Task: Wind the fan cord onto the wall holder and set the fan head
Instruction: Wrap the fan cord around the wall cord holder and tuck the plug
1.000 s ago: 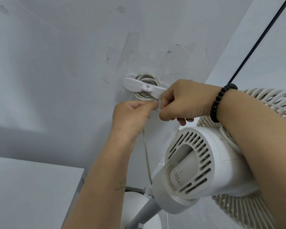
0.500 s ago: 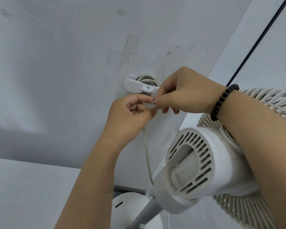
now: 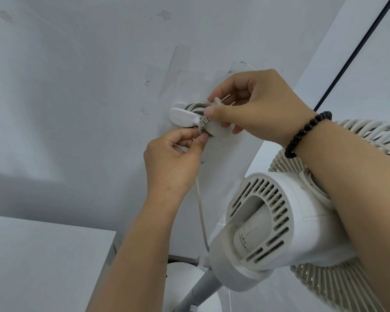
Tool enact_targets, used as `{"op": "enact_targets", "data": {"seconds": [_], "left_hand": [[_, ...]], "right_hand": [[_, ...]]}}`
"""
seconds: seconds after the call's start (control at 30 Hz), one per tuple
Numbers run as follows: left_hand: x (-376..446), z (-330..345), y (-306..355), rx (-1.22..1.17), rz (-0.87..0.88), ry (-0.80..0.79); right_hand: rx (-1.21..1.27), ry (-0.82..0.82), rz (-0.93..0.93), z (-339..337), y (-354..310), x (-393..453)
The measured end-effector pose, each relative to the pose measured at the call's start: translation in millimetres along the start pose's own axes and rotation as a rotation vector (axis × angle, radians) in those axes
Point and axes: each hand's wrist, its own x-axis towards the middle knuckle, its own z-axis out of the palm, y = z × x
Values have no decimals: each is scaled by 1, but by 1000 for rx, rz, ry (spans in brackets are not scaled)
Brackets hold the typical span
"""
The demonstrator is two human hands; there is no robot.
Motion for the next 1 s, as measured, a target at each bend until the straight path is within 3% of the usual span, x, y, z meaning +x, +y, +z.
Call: {"op": "enact_targets", "data": {"seconds": [0.17, 0.53, 0.8, 1.0], "left_hand": [[0, 2, -1, -57, -24, 47], [-1, 0, 2, -7, 110, 133], [0, -3, 2, 28, 245, -30], [3, -3, -3, 80, 275, -63]], "right_hand": [[20, 44, -34, -1, 4, 4], [132, 49, -116, -2, 4, 4], [51, 16, -167, -2, 8, 7], [29, -17, -169, -2, 7, 6]]}}
